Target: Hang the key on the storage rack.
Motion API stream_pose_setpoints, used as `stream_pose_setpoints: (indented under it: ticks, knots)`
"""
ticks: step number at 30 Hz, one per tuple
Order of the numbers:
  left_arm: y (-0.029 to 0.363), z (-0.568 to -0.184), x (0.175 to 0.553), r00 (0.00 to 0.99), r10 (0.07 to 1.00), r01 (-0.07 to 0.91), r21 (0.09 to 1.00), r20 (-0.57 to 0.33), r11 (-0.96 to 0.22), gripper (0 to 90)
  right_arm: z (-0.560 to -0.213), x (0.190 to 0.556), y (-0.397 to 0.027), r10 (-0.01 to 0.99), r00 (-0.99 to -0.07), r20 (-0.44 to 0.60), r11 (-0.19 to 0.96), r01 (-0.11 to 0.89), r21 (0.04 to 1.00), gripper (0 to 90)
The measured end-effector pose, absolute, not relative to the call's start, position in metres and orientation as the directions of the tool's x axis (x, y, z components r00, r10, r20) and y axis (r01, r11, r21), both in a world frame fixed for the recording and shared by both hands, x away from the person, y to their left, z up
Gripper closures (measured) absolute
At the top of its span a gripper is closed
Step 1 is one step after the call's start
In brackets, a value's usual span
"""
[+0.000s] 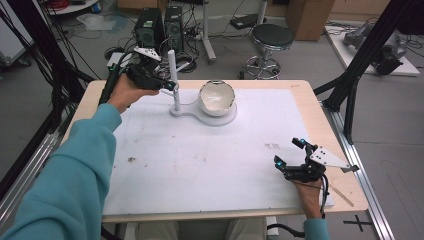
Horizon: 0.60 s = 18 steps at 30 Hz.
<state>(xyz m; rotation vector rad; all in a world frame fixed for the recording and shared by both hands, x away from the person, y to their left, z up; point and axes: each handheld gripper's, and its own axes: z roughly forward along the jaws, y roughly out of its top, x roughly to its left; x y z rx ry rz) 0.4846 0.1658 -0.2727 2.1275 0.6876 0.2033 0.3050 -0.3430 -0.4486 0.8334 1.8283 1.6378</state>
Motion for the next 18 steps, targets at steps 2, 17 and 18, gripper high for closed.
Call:
stream_pose_setpoints:
  ticks: [2,17,18]
  knots:
    - [0.164,-0.276,0.488,0.821,0.562,0.419,0.776,-0.102,-0.472,88.6,-0.449,0.305,-0.343,0.751,-0.66,0.011,0.067,0.093,0.993,0.6]
    - [0.167,-0.284,0.497,0.782,0.613,0.47,0.751,-0.11,-0.464,88.6,-0.449,0.305,-0.343,0.75,-0.661,0.013,0.066,0.095,0.993,0.6]
    - [0.167,-0.284,0.497,0.781,0.615,0.474,0.749,-0.113,-0.464,88.6,-0.449,0.305,-0.343,0.75,-0.661,0.014,0.065,0.095,0.993,0.7]
